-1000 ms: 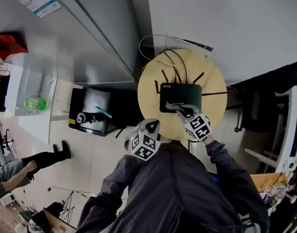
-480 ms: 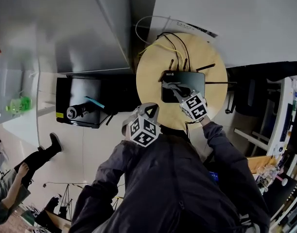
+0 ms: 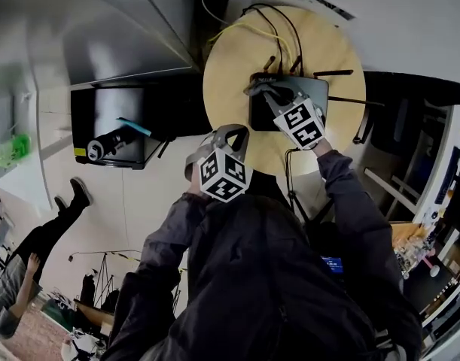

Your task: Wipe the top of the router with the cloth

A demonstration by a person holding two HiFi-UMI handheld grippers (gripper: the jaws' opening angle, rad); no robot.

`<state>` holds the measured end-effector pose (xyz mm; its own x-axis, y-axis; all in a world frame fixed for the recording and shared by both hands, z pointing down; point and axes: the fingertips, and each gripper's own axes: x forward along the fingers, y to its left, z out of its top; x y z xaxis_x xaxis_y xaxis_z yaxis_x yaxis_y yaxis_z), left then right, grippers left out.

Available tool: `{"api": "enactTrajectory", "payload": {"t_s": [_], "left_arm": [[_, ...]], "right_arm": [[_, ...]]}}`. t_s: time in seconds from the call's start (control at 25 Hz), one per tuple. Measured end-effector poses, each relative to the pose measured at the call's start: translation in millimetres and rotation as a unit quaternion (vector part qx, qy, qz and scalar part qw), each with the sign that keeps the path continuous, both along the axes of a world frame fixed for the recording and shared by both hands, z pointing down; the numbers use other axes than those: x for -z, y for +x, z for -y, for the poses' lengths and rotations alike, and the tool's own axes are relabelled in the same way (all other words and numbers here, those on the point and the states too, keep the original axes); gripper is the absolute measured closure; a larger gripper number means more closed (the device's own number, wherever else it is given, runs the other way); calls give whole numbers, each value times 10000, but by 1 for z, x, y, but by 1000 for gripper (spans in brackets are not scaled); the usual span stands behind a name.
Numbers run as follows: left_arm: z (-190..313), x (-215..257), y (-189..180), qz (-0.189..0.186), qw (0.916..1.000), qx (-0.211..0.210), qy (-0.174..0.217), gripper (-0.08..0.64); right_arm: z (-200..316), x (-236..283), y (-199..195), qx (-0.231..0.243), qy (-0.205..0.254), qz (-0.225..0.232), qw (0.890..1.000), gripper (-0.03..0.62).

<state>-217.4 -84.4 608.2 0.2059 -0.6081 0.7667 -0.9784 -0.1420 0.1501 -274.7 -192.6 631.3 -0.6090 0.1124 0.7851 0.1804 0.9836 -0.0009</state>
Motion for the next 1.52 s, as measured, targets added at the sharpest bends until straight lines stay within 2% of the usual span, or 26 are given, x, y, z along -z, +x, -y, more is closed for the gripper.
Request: {"api": "enactTrajectory", "payload": {"t_s": [0.24,0.56,0.88,1.12,1.28,1.52], "left_arm": [[-1,-10,5,36,10000,-13,-51,560],[-9,-17,14,-162,9998,146,-35,560],[-12,-9,19,-175,9998,8,103,560],[-19,-15,24,-218,9996,190,29,560],[-19,-22,28,-154,9992,348,-83,560],[-20,-29,45,-284,9976,595,-189,560]], "right_arm": [[7,-8,-19,234,338,53,9991,558],[13,-16,-19,76,341,53,9994,558],[18,-11,-16,-71,452,131,9989,558],[13,-10,-17,-33,534,186,9984,558],[9,-5,-14,174,603,255,9977,558],[13,1,-16,191,508,466,9974,558]]}}
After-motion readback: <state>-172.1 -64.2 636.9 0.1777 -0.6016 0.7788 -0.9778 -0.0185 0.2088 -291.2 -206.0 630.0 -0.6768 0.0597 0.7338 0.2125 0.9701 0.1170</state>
